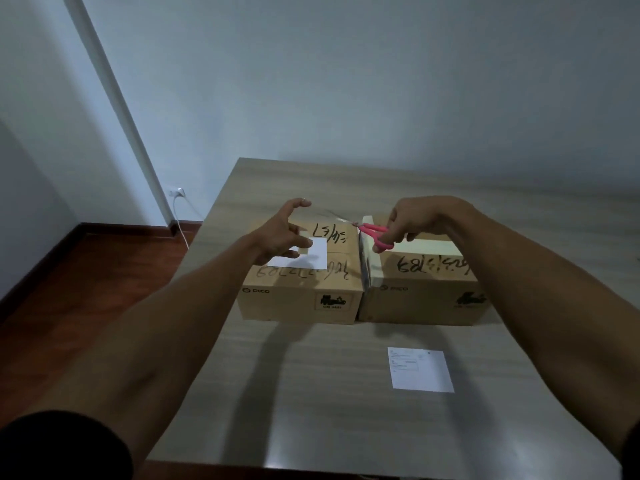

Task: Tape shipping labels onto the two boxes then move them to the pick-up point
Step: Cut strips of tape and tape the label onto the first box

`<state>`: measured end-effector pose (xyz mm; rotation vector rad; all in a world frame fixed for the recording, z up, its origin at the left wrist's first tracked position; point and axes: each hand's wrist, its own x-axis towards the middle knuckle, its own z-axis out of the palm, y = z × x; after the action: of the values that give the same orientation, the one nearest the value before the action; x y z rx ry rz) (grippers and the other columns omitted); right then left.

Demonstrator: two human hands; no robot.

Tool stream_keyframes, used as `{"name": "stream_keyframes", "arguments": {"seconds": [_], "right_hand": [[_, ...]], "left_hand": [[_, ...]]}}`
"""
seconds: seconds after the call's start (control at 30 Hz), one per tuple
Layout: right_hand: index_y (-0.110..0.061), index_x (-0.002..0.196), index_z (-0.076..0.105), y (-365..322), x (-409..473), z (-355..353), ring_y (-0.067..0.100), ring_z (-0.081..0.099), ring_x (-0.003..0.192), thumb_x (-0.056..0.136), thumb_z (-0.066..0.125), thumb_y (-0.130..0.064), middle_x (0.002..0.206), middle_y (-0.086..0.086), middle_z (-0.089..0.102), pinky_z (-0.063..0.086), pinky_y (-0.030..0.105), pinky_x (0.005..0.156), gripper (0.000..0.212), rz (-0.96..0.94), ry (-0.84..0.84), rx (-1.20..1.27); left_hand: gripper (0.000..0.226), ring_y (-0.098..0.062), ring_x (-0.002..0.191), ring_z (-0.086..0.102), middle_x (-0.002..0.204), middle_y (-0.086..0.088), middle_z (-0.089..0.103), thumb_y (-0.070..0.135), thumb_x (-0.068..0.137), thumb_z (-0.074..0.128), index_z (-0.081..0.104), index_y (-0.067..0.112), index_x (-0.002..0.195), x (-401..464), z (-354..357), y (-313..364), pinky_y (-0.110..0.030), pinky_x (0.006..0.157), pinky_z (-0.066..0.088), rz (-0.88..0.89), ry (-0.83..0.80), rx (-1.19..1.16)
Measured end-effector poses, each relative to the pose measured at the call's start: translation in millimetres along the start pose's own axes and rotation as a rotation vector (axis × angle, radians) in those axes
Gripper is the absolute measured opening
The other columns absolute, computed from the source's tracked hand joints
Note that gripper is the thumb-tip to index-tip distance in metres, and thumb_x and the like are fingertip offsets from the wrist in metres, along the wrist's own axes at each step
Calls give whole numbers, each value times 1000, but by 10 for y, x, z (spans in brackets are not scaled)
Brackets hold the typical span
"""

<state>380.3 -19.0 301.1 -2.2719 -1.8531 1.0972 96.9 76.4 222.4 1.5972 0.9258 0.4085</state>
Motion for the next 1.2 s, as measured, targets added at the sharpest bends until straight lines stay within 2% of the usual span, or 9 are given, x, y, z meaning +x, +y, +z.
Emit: {"name": "stream_keyframes", "arguments": {"seconds": [0.17, 0.27, 0.43, 0.53, 0.63, 0.7, 0.83, 1.0, 1.2], "right_hand": [[-22, 81, 85, -57, 36, 24, 18, 54, 92, 71, 88, -42, 92, -3, 71, 44, 34, 80, 23, -29, -117, 142], [-18, 84, 85, -80, 110, 42, 17, 53, 91, 55, 94, -49, 91, -3, 71, 43, 34, 77, 42, -43, -129, 137], [-14, 81, 83, -116, 183, 22, 18, 51, 88, 63, 92, -39, 84, -2, 69, 42, 34, 75, 32, -15, -129, 141], [-8, 90, 83, -82, 204, -14, 17, 50, 87, 51, 92, -49, 88, 1, 69, 41, 35, 76, 57, -36, -117, 140], [-18, 68, 80, -32, 219, -41, 16, 49, 81, 61, 93, -40, 72, -5, 65, 40, 35, 73, 26, -25, -127, 160], [-22, 61, 77, 7, 223, -54, 17, 49, 80, 68, 92, -35, 68, -6, 63, 40, 35, 73, 22, -29, -123, 161], [-21, 66, 80, 52, 197, -65, 16, 51, 81, 73, 89, -34, 72, -5, 66, 42, 34, 74, 18, -34, -109, 141], [-4, 86, 82, 89, 230, -56, 17, 59, 79, 77, 87, -26, 87, 10, 77, 44, 32, 67, 25, -66, -9, 100], [-9, 81, 81, 109, 351, 11, 8, 67, 68, 78, 88, -30, 84, 5, 80, 46, 25, 59, 22, 21, 17, -129]], "left_hand": [[81, -24, 95, 62, 119, -25, 55, -4, 85, 76, 44, 52, 134, 35, -71, 26, -43, 88, 61, -15, 9, 1], [81, -23, 96, 63, 116, -23, 57, -4, 86, 76, 44, 52, 135, 43, -72, 51, -42, 88, 61, -13, -10, -7], [79, -25, 96, 64, 110, -22, 59, -4, 86, 75, 46, 54, 131, 67, -5, 143, -44, 89, 60, -1, -70, 3], [80, -24, 97, 64, 110, -21, 62, -7, 86, 74, 44, 50, 134, 79, 40, 197, -41, 88, 59, -1, -94, 2], [78, -27, 99, 63, 115, -27, 68, -7, 88, 73, 43, 46, 136, 89, 73, 227, -45, 92, 58, -9, -117, 9], [77, -28, 101, 63, 120, -29, 68, -6, 87, 73, 43, 47, 135, 106, 92, 241, -49, 95, 57, -11, -132, 23], [76, -27, 99, 64, 111, -23, 71, -6, 88, 73, 44, 46, 135, 149, 124, 255, -51, 97, 56, -9, -141, 47], [85, -25, 97, 64, 100, -16, 66, -7, 87, 74, 40, 49, 140, 170, 167, 224, -47, 91, 58, 1, -133, 71], [101, -27, 93, 65, 98, -17, 62, -10, 84, 75, 31, 56, 147, 214, 199, 94, -52, 91, 59, 9, -79, 85]]}}
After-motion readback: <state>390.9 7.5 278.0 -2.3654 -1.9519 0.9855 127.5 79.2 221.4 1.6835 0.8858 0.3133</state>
